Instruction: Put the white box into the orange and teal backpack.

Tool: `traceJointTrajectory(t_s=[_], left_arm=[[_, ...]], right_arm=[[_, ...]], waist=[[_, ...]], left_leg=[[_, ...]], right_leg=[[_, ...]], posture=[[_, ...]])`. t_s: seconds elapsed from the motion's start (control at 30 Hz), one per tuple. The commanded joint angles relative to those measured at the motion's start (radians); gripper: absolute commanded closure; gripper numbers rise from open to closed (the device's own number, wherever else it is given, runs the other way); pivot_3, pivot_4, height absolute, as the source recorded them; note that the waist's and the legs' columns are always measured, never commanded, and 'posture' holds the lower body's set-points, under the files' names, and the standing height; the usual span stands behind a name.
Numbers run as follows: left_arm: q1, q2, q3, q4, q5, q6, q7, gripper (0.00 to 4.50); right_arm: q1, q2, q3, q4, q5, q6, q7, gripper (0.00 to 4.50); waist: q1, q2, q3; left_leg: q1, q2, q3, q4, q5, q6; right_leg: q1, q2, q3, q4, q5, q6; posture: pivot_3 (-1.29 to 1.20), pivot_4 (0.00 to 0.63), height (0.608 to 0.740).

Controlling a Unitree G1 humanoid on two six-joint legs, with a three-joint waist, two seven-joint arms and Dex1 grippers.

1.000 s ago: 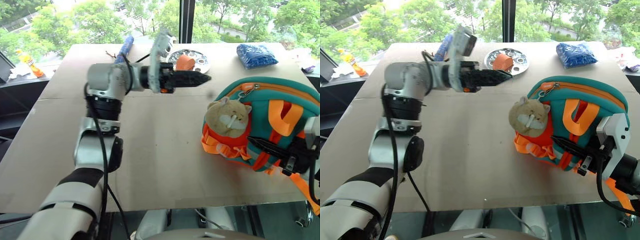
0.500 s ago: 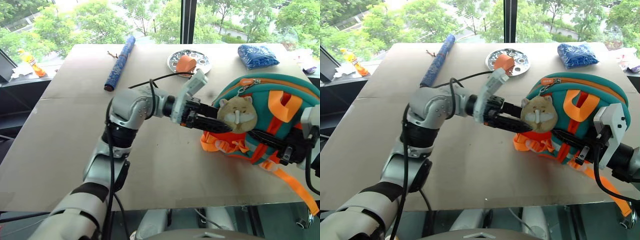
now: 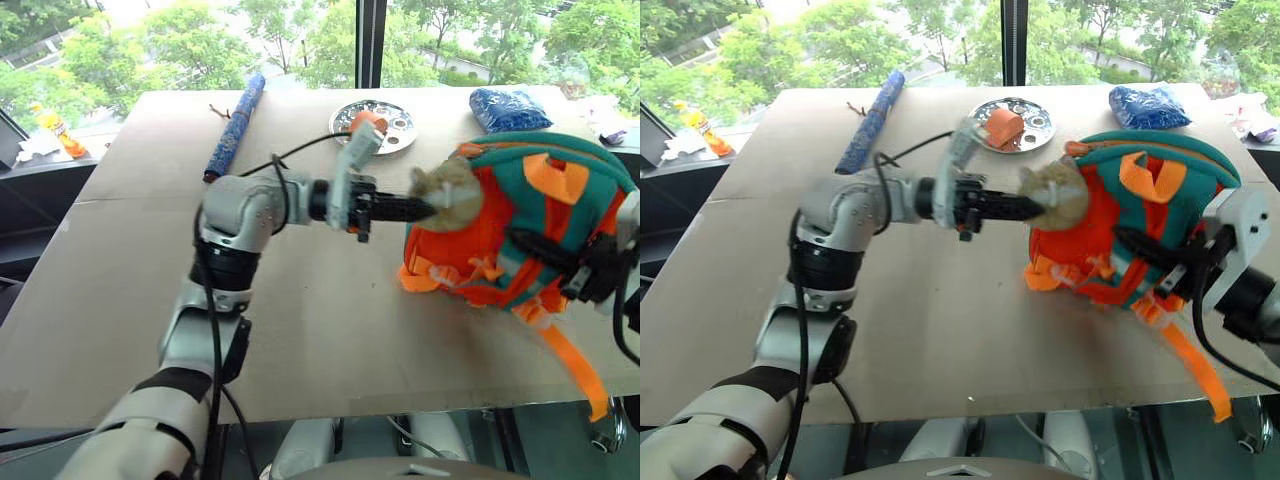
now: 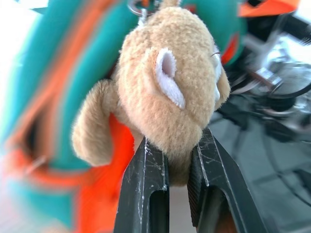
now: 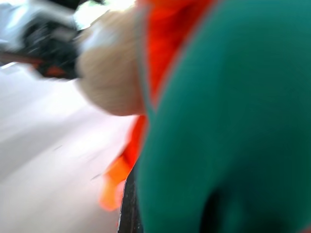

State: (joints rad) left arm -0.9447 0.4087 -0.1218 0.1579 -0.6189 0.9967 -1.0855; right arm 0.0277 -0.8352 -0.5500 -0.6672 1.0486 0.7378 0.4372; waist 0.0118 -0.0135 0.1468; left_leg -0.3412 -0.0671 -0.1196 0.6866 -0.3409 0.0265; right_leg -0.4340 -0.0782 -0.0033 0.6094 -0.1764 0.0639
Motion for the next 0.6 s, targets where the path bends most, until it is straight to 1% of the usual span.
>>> traceJointTrajectory(t_s=[0.03,0.1,0.17,0.27,0.37,0.47,0.53,0.6], left_arm=[[0.072,0.047,-0.003,0.093,0.085,-0.079,0.029,4.45],[0.116,0.046,0.004,0.108,0.079,-0.061,0.039,4.45],[0.157,0.044,-0.002,0.114,0.099,-0.077,0.057,4.45],[0.256,0.069,-0.086,0.111,0.161,-0.106,0.046,4.45],[0.323,0.061,-0.16,0.066,0.198,-0.131,0.055,4.45],[0.306,-0.004,-0.193,0.021,0.188,-0.12,0.073,4.45],[0.27,-0.051,-0.214,0.021,0.189,-0.102,0.086,4.45],[0.233,-0.088,-0.237,0.04,0.212,-0.125,0.09,4.45]], right_arm=[[-0.039,-0.002,-0.044,0.066,-0.023,0.012,-0.085,4.5],[-0.049,-0.004,-0.039,0.099,-0.036,0.041,-0.128,4.5],[-0.048,-0.008,-0.039,0.102,-0.039,0.051,-0.13,4.5],[-0.057,-0.006,-0.046,0.115,-0.039,0.061,-0.141,4.5],[-0.056,-0.004,-0.054,0.118,-0.046,0.065,-0.148,4.5],[-0.063,-0.001,-0.077,0.125,-0.049,0.065,-0.169,4.5],[-0.072,0.002,-0.099,0.137,-0.061,0.06,-0.197,4.5],[-0.075,0.002,-0.127,0.144,-0.062,0.054,-0.21,4.5]], waist=[[0.001,0.0,0.0],[0.002,0.0,0.0],[0.003,0.0,0.0],[0.002,0.0,-0.001],[0.001,0.002,-0.003],[0.008,0.003,-0.003],[0.016,0.003,-0.004],[0.025,0.003,-0.003]], left_leg=[[0.0,0.0,0.0,0.0,0.0,0.0],[0.0,0.0,0.0,0.0,0.0,0.0],[-0.002,0.0,-0.001,0.0,0.0,0.0],[-0.004,0.0,0.0,0.0,0.0,0.0],[-0.003,0.0,0.0,0.0,0.0,0.0],[-0.003,0.0,0.0,0.0,0.0,0.0],[-0.002,-0.001,-0.001,0.001,0.0,0.0],[-0.002,-0.001,-0.001,0.001,0.0,0.0]], right_leg=[[0.0,0.0,0.0,0.0,0.0,0.0],[0.0,0.0,0.0,-0.001,0.0,0.0],[-0.001,-0.001,0.0,-0.001,0.0,0.0],[-0.003,-0.001,0.0,-0.001,0.0,0.0],[-0.003,-0.001,0.001,0.0,0.0,0.0],[-0.003,-0.001,0.001,0.0,0.0,0.0],[0.0,-0.002,0.0,0.0,0.0,0.0],[0.0,-0.002,-0.001,0.0,0.0,0.0]], posture=[[0.0,0.15,0.731],[0.0,0.15,0.731],[0.0,0.15,0.731],[0.0,0.15,0.731],[0.0,0.15,0.731],[0.0,0.15,0.731],[0.0,0.15,0.731],[0.0,0.15,0.731]])
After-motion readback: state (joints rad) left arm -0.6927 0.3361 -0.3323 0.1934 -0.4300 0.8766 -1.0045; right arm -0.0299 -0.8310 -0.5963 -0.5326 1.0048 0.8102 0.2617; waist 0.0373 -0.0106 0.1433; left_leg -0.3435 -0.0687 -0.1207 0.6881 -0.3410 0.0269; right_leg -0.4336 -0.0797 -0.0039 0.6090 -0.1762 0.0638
